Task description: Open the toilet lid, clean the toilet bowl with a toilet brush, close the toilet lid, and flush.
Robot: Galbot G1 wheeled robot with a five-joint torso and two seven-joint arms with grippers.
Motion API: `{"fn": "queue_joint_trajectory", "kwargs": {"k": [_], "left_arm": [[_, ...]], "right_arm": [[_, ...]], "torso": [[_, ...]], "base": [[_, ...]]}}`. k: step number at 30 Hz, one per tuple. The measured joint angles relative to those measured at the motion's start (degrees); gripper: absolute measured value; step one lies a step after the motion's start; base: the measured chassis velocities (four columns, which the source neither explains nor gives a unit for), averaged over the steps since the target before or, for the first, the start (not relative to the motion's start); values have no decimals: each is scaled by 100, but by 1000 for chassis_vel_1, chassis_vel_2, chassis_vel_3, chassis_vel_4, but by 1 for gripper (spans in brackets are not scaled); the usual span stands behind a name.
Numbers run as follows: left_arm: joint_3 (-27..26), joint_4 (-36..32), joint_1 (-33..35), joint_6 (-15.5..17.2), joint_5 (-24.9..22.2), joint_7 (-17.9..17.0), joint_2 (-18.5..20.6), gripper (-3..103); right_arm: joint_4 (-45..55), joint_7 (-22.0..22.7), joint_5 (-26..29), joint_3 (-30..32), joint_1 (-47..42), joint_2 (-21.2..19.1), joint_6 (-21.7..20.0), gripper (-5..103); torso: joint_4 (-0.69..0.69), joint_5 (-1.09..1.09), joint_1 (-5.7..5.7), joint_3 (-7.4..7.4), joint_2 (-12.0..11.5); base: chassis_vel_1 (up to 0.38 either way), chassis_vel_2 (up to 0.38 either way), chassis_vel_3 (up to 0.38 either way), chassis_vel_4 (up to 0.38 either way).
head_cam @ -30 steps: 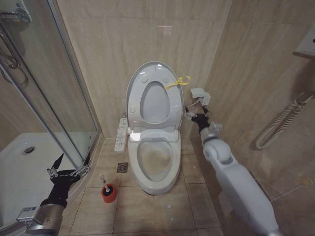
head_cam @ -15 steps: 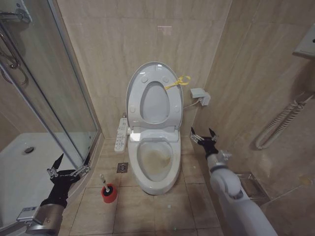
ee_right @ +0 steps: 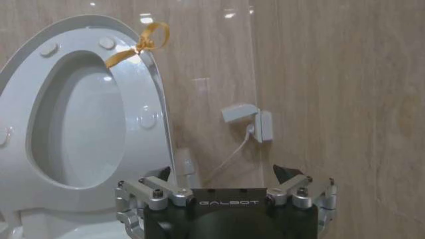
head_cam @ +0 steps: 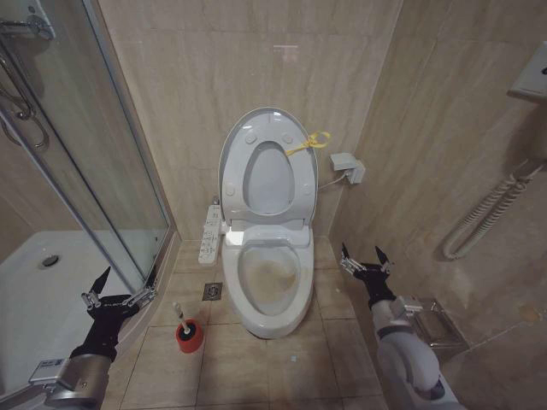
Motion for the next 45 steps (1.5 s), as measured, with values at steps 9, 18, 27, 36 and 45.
{"fn": "queue_joint_trajectory", "kwargs": {"k": [9, 18, 27, 36, 45], "left_arm": [[0, 0, 0, 0, 0, 0, 0, 100], [0, 0, 0, 0, 0, 0, 0, 100], [0, 0, 0, 0, 0, 0, 0, 100], [0, 0, 0, 0, 0, 0, 0, 100], [0, 0, 0, 0, 0, 0, 0, 100]], "right_arm": [[306, -63, -376, 4, -489, 428, 259, 100], [475, -208, -722, -26, -619, 585, 311, 100], [488, -305, -957, -190, -674, 779, 358, 100], [492, -308, -990, -204, -675, 812, 334, 100], [503, -285, -980, -195, -687, 795, 307, 100]], "torso": [[-1, 0, 0, 0, -1], [0, 0, 0, 0, -1], [0, 0, 0, 0, -1], [0, 1, 0, 0, -1], [0, 1, 0, 0, -1]], "base": [[0, 0, 0, 0], [0, 0, 0, 0], [0, 0, 0, 0], [0, 0, 0, 0], [0, 0, 0, 0]]}}
